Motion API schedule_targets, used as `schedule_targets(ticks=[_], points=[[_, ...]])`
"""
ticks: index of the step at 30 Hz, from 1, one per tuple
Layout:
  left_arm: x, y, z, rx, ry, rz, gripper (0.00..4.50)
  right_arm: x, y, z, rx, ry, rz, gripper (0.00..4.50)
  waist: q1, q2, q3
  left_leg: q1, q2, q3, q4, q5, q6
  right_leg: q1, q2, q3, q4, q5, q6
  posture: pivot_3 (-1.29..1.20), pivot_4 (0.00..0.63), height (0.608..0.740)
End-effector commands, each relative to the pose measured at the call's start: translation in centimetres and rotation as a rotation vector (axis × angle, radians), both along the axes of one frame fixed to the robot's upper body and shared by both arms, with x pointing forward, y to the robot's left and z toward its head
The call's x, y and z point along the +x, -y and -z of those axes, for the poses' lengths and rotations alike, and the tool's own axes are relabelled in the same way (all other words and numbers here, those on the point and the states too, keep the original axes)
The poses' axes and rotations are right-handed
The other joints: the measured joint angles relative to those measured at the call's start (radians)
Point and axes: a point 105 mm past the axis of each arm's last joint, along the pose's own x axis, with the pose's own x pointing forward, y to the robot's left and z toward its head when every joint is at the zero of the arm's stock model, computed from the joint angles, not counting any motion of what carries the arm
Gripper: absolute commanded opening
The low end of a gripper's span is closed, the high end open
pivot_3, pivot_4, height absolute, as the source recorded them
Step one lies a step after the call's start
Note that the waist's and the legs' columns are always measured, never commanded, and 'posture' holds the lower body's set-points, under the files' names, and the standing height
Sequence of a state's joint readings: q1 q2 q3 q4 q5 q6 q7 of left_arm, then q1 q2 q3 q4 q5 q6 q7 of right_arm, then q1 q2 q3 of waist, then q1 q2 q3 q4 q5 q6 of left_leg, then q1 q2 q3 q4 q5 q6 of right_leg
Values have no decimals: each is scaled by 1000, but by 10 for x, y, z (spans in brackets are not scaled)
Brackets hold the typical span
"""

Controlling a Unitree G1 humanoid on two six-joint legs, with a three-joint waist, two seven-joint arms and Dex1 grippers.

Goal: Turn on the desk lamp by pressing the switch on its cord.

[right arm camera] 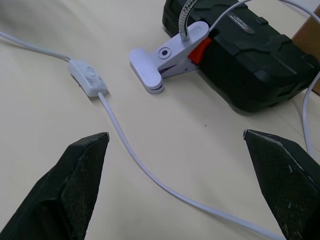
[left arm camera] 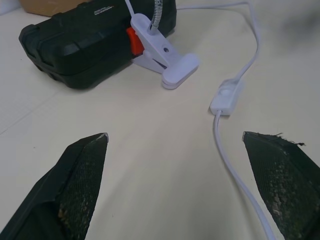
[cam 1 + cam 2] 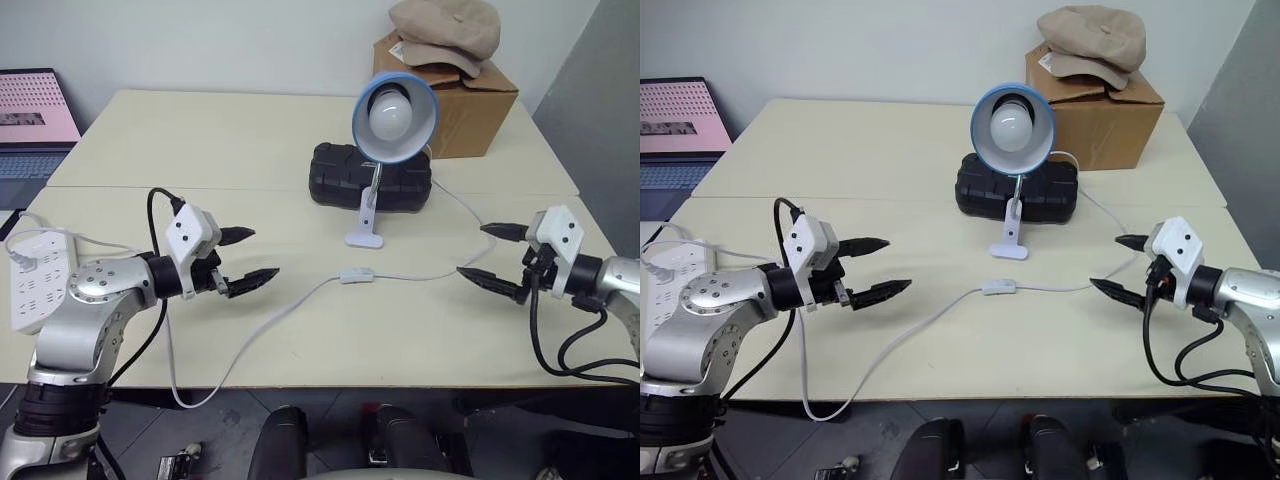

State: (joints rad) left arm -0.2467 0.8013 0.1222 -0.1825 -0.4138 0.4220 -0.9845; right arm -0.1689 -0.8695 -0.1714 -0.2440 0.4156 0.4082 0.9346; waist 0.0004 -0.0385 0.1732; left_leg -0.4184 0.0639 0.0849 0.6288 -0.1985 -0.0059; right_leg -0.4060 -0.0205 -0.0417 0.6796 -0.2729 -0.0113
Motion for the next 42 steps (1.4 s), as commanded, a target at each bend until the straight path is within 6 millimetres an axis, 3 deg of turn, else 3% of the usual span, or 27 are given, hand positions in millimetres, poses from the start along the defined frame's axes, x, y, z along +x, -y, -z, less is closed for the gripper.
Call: schedule_targets(ticks=[1,8,12,16,24,42], points=[[7,1,-15,16,70,16,4482,-4,-12,-7,12,29,-22,4500,0,0,0,0,0,0,0,0,0,0,0,0,0,0,0,0,150,740],[18,18,-3,-17,-26,122,4482,-12,-22,-11,43,25,-14,4500,0,0,0,0,0,0,0,0,0,0,0,0,0,0,0,0,150,740],[28,47,9,-43,-116,245,4482,-17,-26,-6,78,-53,44,4500,2,0,0,0,0,0,0,0,0,0,0,-1,0,0,0,0,150,740],[37,72,20,-73,-201,326,4482,-34,-42,-3,122,-116,36,4500,5,0,0,-1,-1,-1,1,0,0,0,0,-1,0,0,0,0,150,740],[39,102,44,-96,-317,425,4482,-65,-71,3,151,-138,36,4500,-2,0,0,-1,0,-1,0,0,0,0,2,0,1,0,0,0,150,740],[50,127,77,-87,-428,432,4482,-78,-70,2,153,-133,118,4500,3,-1,-1,-2,-2,-2,2,0,0,0,1,-1,0,1,2,0,150,740]])
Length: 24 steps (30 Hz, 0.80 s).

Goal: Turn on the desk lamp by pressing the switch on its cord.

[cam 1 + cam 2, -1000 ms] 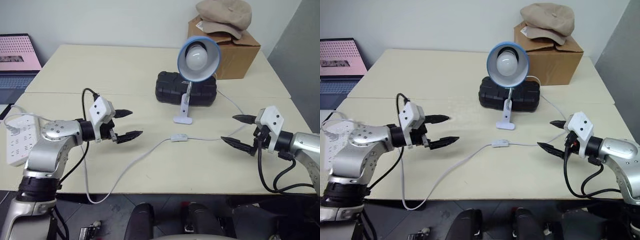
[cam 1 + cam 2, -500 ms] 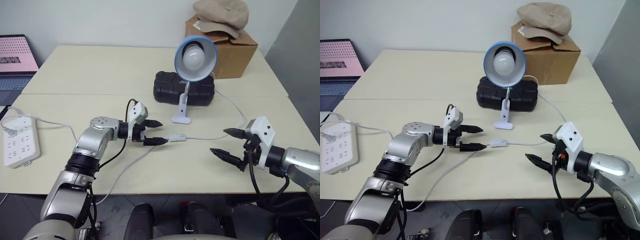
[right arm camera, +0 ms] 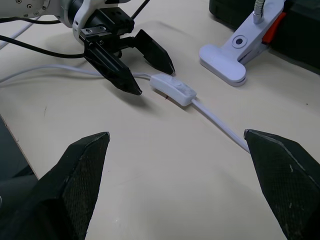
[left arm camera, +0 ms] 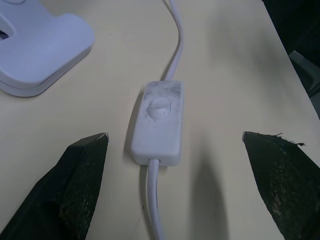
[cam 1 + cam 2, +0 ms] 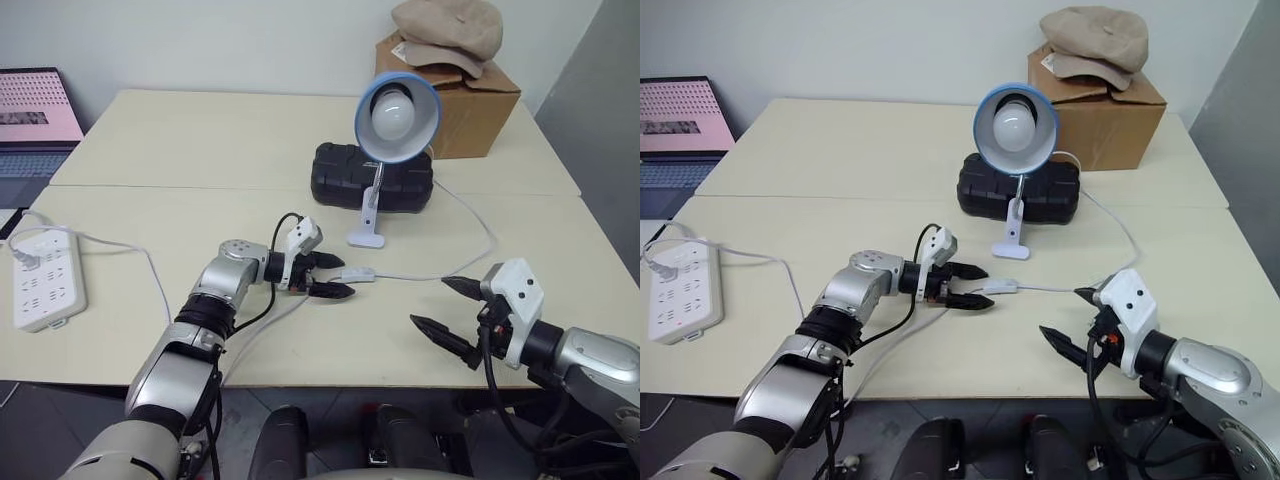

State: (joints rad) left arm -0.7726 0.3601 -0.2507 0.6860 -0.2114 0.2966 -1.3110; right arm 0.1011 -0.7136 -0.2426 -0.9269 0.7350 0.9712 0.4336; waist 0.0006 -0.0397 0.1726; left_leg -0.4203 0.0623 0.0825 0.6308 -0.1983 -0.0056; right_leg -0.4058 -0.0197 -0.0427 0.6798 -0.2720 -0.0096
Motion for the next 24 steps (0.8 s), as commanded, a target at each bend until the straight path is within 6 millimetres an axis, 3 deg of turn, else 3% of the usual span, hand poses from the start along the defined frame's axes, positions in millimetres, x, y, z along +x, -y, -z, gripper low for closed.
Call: schedule_targets(ticks=[1,4,7,19,24], points=[[1,10,1,5,7,25,4482,-5,-2,-11,-11,47,-12,4500,4,0,0,0,0,0,0,0,0,1,0,-1,0,0,0,0,150,740],[0,14,3,-1,-3,34,4482,-5,0,-12,-19,46,-7,4500,8,0,0,0,-1,0,1,0,0,1,0,-1,0,0,0,0,150,740],[-2,15,4,-2,-9,53,3949,-5,1,-13,-23,45,-3,4500,9,0,0,0,-1,-1,1,0,0,1,-1,0,0,0,0,0,150,740],[-7,11,7,47,13,102,1195,-2,4,-16,-24,57,12,4500,4,0,0,-1,0,-1,0,0,0,0,0,0,-1,0,0,0,150,740],[-8,9,1,29,48,101,1106,1,5,-18,-18,70,30,4500,0,0,0,-1,0,-1,0,0,0,0,0,0,-1,0,0,0,150,740]])
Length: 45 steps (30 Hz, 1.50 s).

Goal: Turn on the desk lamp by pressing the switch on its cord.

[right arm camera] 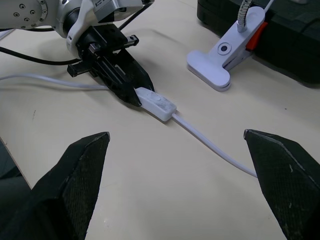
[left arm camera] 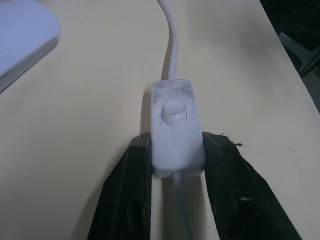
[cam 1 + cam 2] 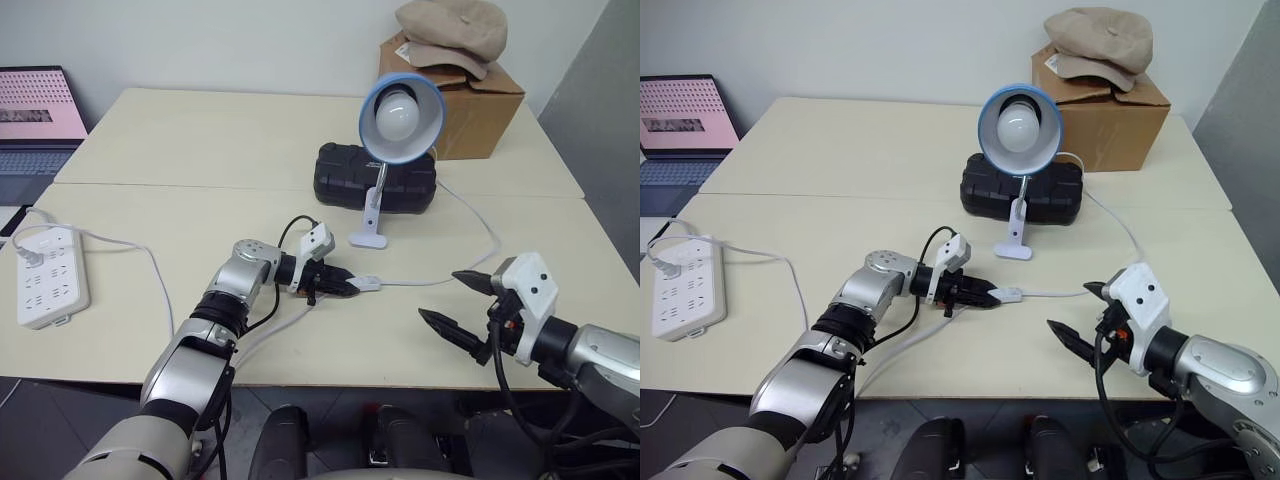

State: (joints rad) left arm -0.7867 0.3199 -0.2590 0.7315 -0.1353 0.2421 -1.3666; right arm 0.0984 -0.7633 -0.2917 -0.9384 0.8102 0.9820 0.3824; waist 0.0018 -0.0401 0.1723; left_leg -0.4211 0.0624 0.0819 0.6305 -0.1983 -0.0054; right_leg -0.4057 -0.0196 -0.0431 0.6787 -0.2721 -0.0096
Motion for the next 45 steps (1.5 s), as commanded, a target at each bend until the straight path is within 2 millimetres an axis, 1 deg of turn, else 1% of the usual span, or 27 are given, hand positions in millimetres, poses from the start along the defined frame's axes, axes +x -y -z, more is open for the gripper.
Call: schedule_targets(ticks=[1,3,5,7,9,11,13,16,19,22,25,27,32,37,45], points=[[-3,-1,-8,-16,45,20,1106,1,0,-10,4,55,7,4500,-1,0,0,0,0,0,0,0,0,0,0,0,0,0,0,0,150,740],[-3,0,-12,-29,71,17,1106,2,0,-11,19,59,23,4500,-2,0,0,0,0,0,0,0,0,0,0,0,0,0,0,0,150,740],[1,4,-25,-62,157,-4,1106,3,2,-9,110,28,88,4500,-2,0,0,0,0,0,0,0,0,0,0,0,0,0,0,0,150,740],[4,9,-41,-105,229,-31,1106,1,-3,-10,236,-5,103,4500,-2,0,0,0,1,-1,0,0,0,0,0,0,0,0,0,0,150,740],[2,12,-52,-127,281,-35,1106,-2,-9,-10,352,-40,121,4500,-2,0,0,-1,1,-1,0,0,0,0,0,0,0,0,0,0,150,740],[-1,16,-62,-144,320,-43,1106,-3,-15,-7,503,-110,158,4500,-3,0,0,-1,1,0,0,0,0,0,0,0,0,0,0,0,150,740],[-3,20,-72,-158,342,-64,1106,-2,-21,-3,620,-180,202,4500,-3,0,0,-1,1,0,0,0,0,0,0,1,0,0,0,0,150,740],[-5,24,-82,-174,341,-106,1106,7,-29,-4,781,-242,259,4500,-4,0,0,0,1,0,0,0,0,0,0,1,1,0,0,0,150,740],[-4,26,-88,-174,342,-149,1106,20,-38,-10,960,-296,292,4500,-6,0,0,1,1,0,0,0,0,0,0,2,2,1,1,0,150,740],[-5,28,-93,-171,339,-174,1106,31,-47,-14,1089,-354,300,4500,-7,0,0,1,0,0,0,0,0,0,1,2,2,1,1,0,150,740],[-3,31,-96,-162,344,-203,1106,43,-51,-12,1194,-417,320,4500,-7,0,0,1,0,0,0,0,0,0,1,2,1,1,1,0,150,740],[-1,32,-97,-158,331,-225,1106,48,-54,-11,1218,-440,327,4500,-7,0,0,0,0,1,0,0,0,0,1,3,0,1,1,0,150,740],[-7,34,-98,-149,305,-229,1106,57,-60,-6,1272,-498,356,4500,-7,0,0,-1,1,1,-1,0,0,-1,1,3,0,1,1,0,150,740],[-12,38,-100,-148,281,-229,1106,63,-71,-2,1280,-520,366,4500,-7,1,0,0,1,1,-1,0,0,-1,1,3,0,1,1,0,150,740],[-19,42,-100,-141,274,-206,1106,71,-71,2,1300,-515,405,4500,-7,1,0,0,1,1,-1,0,0,-1,0,3,0,1,1,0,150,740]])
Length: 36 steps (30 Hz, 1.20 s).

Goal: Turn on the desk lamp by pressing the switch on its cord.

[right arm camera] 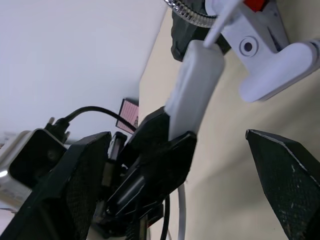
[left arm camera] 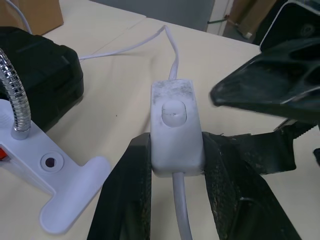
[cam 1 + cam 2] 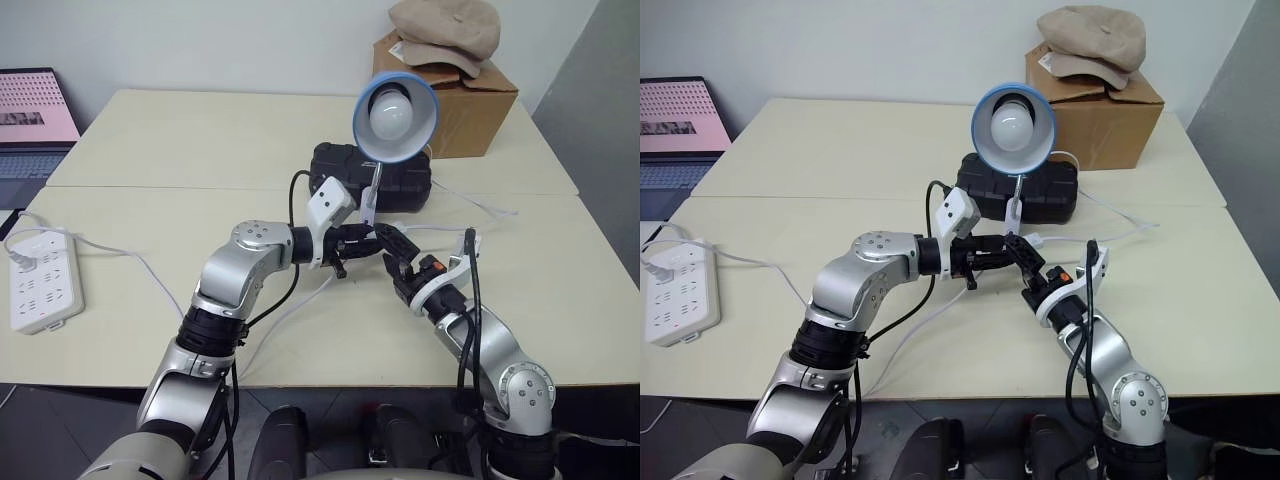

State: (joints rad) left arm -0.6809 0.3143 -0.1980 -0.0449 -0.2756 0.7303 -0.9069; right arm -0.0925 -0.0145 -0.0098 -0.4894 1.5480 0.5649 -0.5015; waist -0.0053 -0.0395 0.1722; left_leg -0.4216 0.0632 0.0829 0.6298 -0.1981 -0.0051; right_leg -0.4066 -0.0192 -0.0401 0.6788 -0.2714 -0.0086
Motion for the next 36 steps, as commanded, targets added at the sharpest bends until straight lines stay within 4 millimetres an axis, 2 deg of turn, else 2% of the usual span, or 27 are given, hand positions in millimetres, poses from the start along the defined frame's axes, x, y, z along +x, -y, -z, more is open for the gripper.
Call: schedule_targets(ticks=[1,28,31,36], points=[[-8,7,-11,-11,43,44,1106,3,2,-9,16,35,25,4500,0,0,0,0,0,0,0,0,0,0,0,0,0,0,0,0,150,740],[-13,5,-5,25,68,76,1106,2,4,-7,37,30,42,4500,0,0,0,0,0,0,0,0,0,0,0,0,0,0,0,0,150,740],[-13,5,-5,25,70,79,1106,1,2,-5,35,24,34,4056,0,0,0,0,0,0,-1,0,0,0,0,0,0,0,0,0,150,740],[-13,6,-6,26,76,79,1106,0,3,-2,27,8,41,2797,0,0,0,0,0,0,-1,0,0,0,0,0,0,0,0,0,150,740]])
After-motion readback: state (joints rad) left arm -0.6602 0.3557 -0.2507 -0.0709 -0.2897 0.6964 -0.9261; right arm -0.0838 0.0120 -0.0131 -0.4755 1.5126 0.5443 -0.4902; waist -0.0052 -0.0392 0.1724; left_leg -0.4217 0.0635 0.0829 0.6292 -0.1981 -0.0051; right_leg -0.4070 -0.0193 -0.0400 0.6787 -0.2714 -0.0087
